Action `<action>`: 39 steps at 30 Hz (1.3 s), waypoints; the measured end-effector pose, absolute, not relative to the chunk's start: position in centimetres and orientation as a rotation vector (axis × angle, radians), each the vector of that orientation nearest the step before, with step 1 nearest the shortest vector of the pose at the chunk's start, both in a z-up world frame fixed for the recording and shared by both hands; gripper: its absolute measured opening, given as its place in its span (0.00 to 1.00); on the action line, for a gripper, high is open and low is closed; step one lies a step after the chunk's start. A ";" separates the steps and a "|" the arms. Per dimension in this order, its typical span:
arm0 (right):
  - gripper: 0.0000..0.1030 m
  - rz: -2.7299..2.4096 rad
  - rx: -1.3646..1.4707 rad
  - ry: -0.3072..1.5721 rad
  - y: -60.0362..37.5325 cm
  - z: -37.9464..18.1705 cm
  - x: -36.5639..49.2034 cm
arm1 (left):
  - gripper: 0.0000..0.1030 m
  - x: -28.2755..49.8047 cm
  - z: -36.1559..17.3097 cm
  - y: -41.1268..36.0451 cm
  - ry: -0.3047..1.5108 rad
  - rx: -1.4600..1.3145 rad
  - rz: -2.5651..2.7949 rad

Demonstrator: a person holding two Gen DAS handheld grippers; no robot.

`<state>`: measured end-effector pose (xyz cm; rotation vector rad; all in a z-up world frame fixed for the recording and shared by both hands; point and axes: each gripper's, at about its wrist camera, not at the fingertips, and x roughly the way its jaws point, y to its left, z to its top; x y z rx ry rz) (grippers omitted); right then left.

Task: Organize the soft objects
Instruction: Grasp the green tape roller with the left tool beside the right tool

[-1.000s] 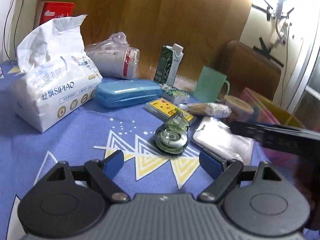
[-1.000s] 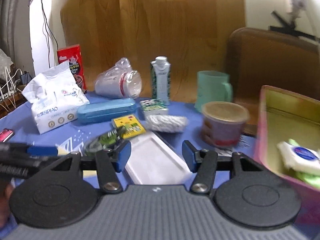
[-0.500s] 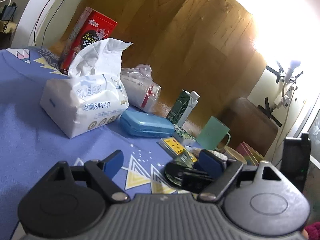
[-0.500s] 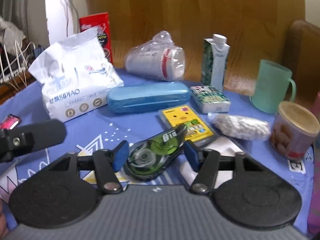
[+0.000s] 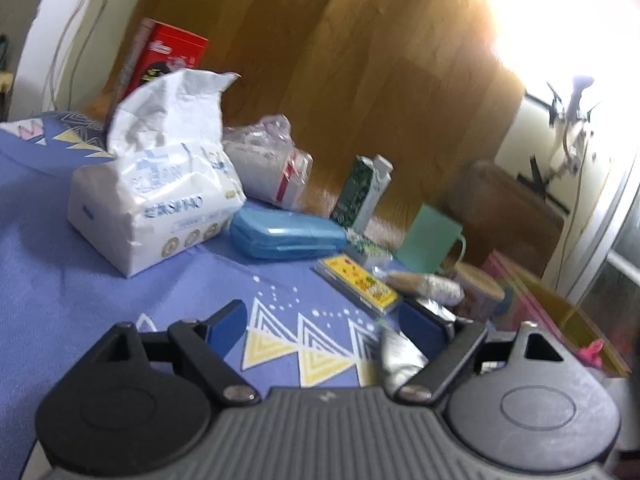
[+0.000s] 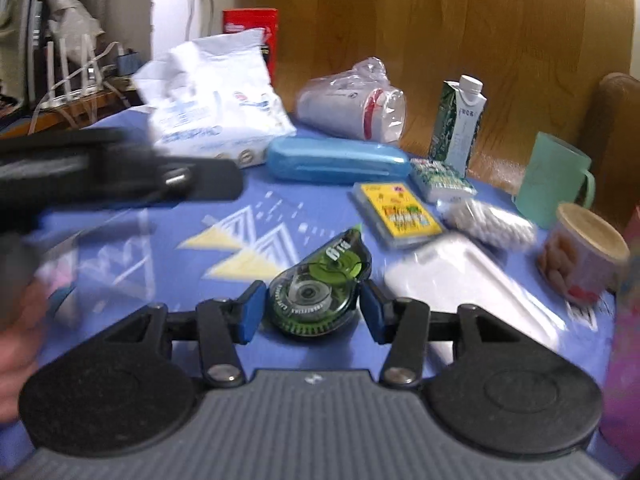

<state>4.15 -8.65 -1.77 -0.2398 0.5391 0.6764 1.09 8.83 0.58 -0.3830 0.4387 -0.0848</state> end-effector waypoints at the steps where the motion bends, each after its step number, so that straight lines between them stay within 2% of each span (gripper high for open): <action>1: 0.52 0.682 -0.236 0.543 -9.4 -1.7 3.4 | 0.84 1.4 0.5 8.5 0.457 -0.360 -0.094; 13: 0.53 0.561 -0.128 0.560 -17.4 -2.9 -2.2 | 0.85 2.6 0.2 3.5 0.623 -0.147 -0.199; 16: 0.55 0.545 -0.118 0.560 -18.1 -3.2 -2.6 | 0.85 2.4 0.1 2.7 0.675 -0.211 -0.267; 17: 0.60 0.545 -0.119 0.558 -18.2 -3.3 -2.8 | 0.85 2.2 0.1 2.2 0.686 -0.216 -0.289; 27: 0.66 0.577 -0.135 0.528 -18.2 -3.9 -3.3 | 0.85 2.1 0.3 -3.7 0.793 -0.183 -0.442; 29: 0.61 0.584 -0.129 0.527 -18.1 -3.9 -3.0 | 0.81 2.0 0.2 -5.1 0.789 -0.136 -0.443; 30: 0.50 0.584 -0.124 0.523 -17.9 -4.0 -2.9 | 0.79 1.9 0.1 -5.7 0.783 -0.123 -0.450; 33: 0.51 0.562 -0.108 0.515 -18.0 -4.0 -2.7 | 0.61 1.9 0.3 -5.9 0.794 -0.160 -0.485; 39: 0.50 0.538 -0.054 0.494 -18.9 -3.9 -3.0 | 0.59 2.0 1.1 -7.0 0.795 -0.153 -0.506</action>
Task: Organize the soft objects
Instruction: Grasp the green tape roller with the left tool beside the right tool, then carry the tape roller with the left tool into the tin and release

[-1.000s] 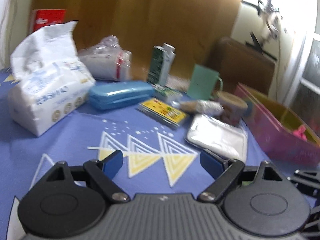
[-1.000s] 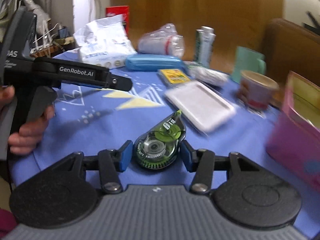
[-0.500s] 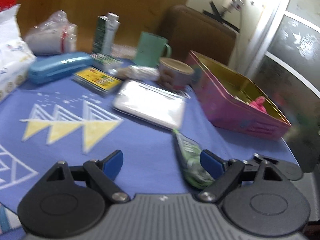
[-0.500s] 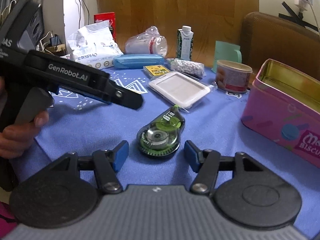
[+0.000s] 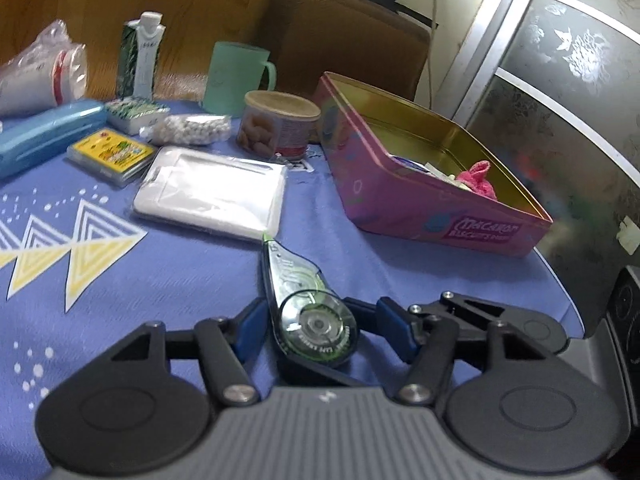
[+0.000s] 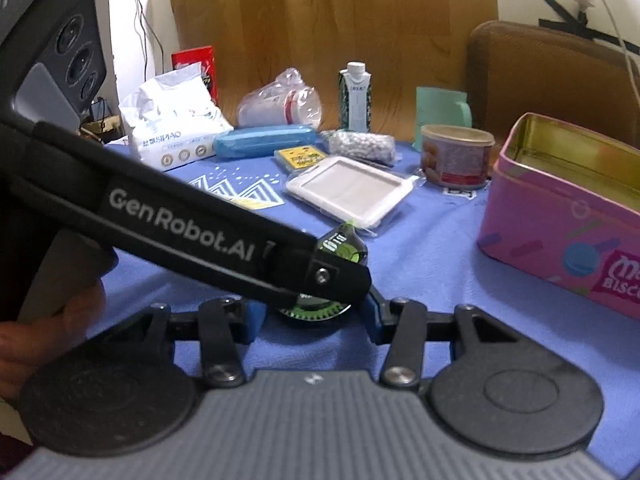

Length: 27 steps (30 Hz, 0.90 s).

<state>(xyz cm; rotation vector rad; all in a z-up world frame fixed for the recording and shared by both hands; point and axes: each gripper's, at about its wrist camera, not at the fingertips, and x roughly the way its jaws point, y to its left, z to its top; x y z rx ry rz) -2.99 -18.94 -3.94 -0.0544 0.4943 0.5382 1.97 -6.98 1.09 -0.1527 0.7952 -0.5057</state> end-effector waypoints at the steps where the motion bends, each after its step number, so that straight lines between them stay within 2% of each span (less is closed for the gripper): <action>1: 0.50 0.531 -0.049 0.487 -19.1 -3.9 -3.1 | 0.59 1.9 1.4 -7.2 0.788 -0.148 -0.509; 17: 0.50 0.319 -0.006 0.243 -26.1 0.6 -2.2 | 0.58 5.8 7.8 -16.8 0.607 0.005 -0.655; 27: 0.50 0.160 0.012 0.220 -31.8 0.1 0.9 | 0.57 11.3 6.6 -23.2 0.637 0.026 -0.727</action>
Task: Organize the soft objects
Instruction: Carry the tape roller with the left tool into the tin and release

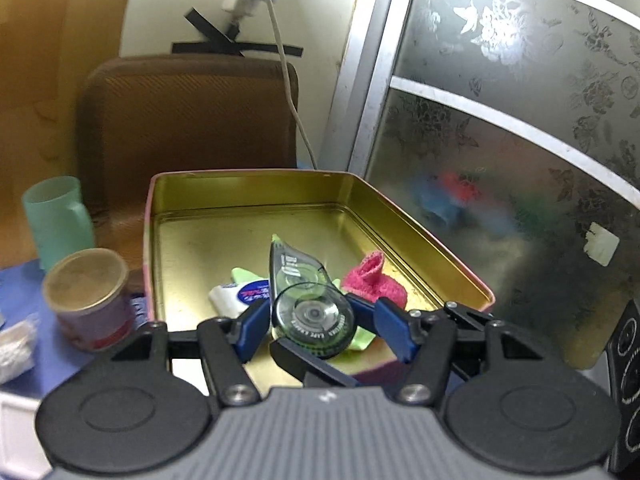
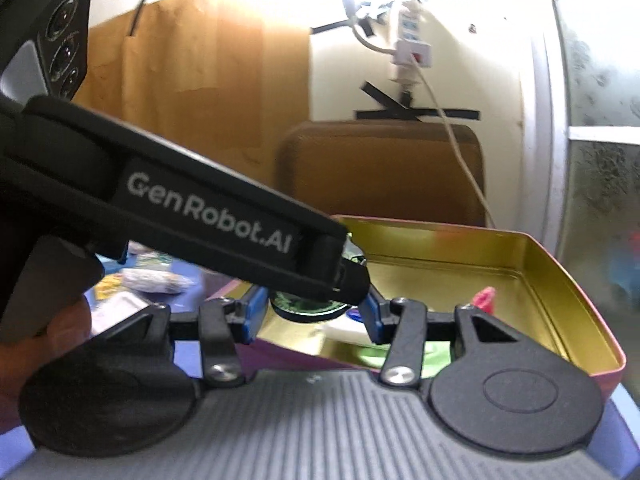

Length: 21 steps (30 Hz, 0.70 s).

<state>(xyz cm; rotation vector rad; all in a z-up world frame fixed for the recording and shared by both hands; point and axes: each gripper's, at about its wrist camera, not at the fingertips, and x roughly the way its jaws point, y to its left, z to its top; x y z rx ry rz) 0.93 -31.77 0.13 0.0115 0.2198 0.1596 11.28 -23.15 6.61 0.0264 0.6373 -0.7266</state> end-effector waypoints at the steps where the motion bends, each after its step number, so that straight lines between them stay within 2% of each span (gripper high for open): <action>1: 0.50 0.147 0.012 0.226 -32.2 -0.1 1.4 | 0.58 11.6 6.4 -23.5 0.639 0.032 -0.726; 5: 0.51 0.066 -0.004 0.236 -33.0 -1.0 2.6 | 0.61 12.6 5.5 -24.8 0.638 0.064 -0.662; 7: 0.52 -0.026 -0.014 0.230 -33.7 -1.6 3.2 | 0.67 12.8 5.3 -24.4 0.642 0.041 -0.652; 8: 0.60 -0.060 -0.011 0.229 -34.1 -1.7 3.3 | 0.68 12.6 5.3 -23.9 0.639 0.022 -0.655; 9: 0.61 -0.070 0.007 0.226 -34.6 -1.9 3.3 | 0.68 12.3 5.4 -23.6 0.631 0.019 -0.646; 21: 0.61 -0.055 0.065 0.174 -33.6 -0.6 0.5 | 0.72 7.7 7.2 -18.3 0.540 -0.023 -0.605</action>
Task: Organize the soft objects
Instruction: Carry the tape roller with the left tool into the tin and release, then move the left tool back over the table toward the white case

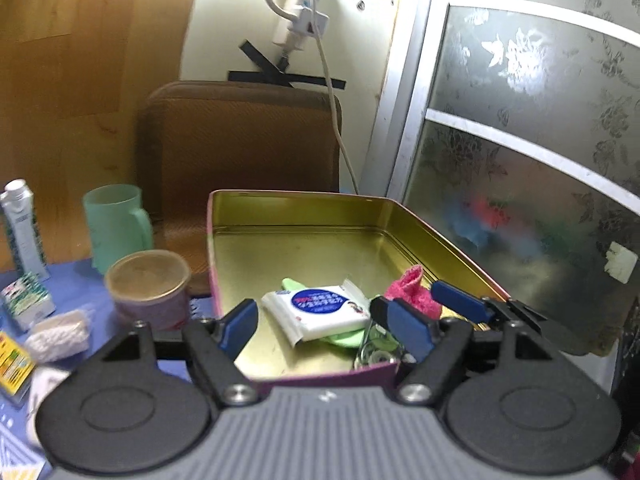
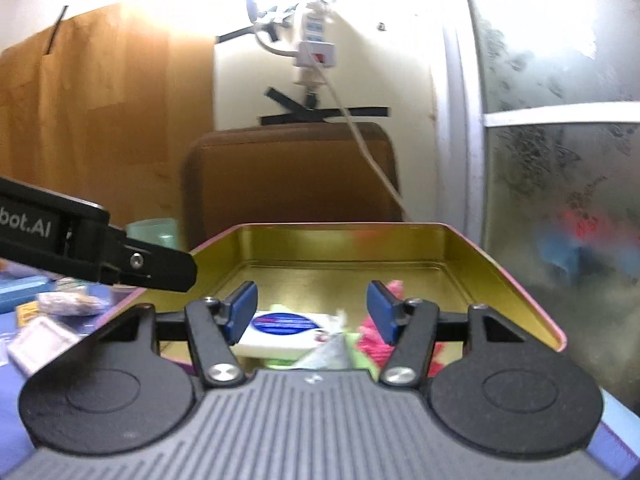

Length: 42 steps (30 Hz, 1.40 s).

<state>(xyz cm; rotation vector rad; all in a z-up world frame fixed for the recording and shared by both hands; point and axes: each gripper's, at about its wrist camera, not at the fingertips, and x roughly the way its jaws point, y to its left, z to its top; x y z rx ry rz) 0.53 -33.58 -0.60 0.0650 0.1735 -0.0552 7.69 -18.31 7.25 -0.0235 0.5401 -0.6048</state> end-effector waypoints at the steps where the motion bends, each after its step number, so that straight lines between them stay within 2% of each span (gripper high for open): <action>1: 0.61 -0.039 0.062 0.172 -33.0 -0.5 0.3 | 0.72 7.2 7.3 -17.5 0.536 -0.033 -0.602; 6: 0.62 0.048 0.076 0.180 -30.1 -0.5 0.0 | 0.73 5.0 7.3 -12.9 0.500 -0.066 -0.559; 10: 0.65 0.126 0.076 0.199 -27.3 -0.9 -0.8 | 0.79 3.6 6.4 -9.2 0.484 -0.053 -0.477; 21: 0.65 0.303 0.003 0.329 -20.3 -2.8 -0.8 | 0.80 3.6 1.4 0.2 0.586 -0.082 -0.249; 42: 0.62 0.406 -0.007 0.516 -16.8 -3.7 2.3 | 0.80 4.1 -0.2 2.7 0.607 -0.133 -0.183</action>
